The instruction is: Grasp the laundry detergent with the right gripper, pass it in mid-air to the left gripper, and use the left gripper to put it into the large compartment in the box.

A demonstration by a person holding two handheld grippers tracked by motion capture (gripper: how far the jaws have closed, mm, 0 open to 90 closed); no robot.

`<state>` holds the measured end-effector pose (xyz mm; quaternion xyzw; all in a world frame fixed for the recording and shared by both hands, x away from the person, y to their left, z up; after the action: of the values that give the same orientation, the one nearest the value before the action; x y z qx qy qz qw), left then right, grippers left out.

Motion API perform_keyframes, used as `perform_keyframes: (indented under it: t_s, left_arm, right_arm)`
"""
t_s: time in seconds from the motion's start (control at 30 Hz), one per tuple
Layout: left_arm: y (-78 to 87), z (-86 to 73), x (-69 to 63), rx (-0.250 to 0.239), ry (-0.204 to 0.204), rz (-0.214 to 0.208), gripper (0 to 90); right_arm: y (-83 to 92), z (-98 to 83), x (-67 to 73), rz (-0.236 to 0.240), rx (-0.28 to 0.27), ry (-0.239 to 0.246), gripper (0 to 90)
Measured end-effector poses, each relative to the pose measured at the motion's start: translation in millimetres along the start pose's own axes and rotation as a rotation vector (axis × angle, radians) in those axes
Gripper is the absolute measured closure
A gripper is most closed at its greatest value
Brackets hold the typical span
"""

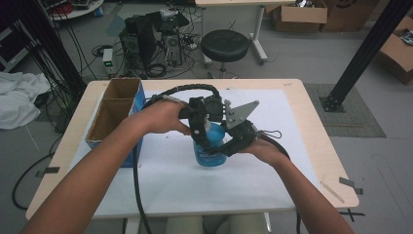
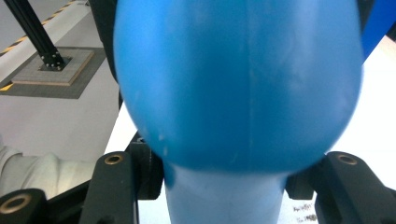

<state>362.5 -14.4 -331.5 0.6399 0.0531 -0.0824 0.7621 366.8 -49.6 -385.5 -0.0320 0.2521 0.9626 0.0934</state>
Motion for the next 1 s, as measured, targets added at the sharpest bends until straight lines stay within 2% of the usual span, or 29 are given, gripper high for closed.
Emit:
perform_keyframes:
  t_s: [0.07, 0.17, 0.3, 0.57, 0.8, 0.87, 0.97, 1.0]
  left_arm:
    - [0.9, -0.2, -1.1, 0.009, -0.005, -0.006, 38.0]
    - [-0.2, -2.9, -1.9, 0.028, -0.002, -0.006, 38.0]
    - [1.2, -6.9, -1.9, 0.028, 0.013, -0.005, 38.0]
    - [8.2, -12.3, -4.3, 0.026, 0.025, 0.007, 38.0]
    - [19.9, -16.9, -3.1, 0.018, 0.079, 0.026, 38.0]
    - [23.3, -19.6, -1.2, 0.014, 0.122, 0.033, 37.9]
    - [28.1, -22.9, 0.8, 0.006, 0.151, 0.041, 38.0]
    - [30.3, -24.3, 1.9, 0.003, 0.176, 0.045, 38.0]
  right_arm:
    - [0.2, 1.4, 1.2, 0.010, -0.009, -0.004, 42.1]
    - [4.3, 4.5, 0.7, -0.013, -0.029, -0.005, 28.8]
    - [10.3, -0.8, 1.1, -0.020, -0.009, -0.021, 18.6]
    - [25.7, -23.8, -8.9, -0.086, 0.051, -0.057, 15.2]
    - [48.7, -39.1, -16.8, -0.119, 0.127, -0.078, 15.2]
    - [55.7, -42.2, -19.3, -0.127, 0.144, -0.091, 15.2]
    - [66.4, -48.3, -23.6, -0.140, 0.179, -0.118, 15.3]
    - [68.7, -49.7, -24.8, -0.143, 0.185, -0.130, 15.4]
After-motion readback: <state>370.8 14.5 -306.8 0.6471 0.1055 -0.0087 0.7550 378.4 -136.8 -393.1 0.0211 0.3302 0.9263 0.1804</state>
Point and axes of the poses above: each handheld gripper's, and its own axes: y roughly backward along the jaws, z roughly out of its top, x roughly to its left, the point moved 10 cm from there along -y, roughly forward along the jaws, and after that the axes turned 14 degrees about -z, right-handed, at the moved point
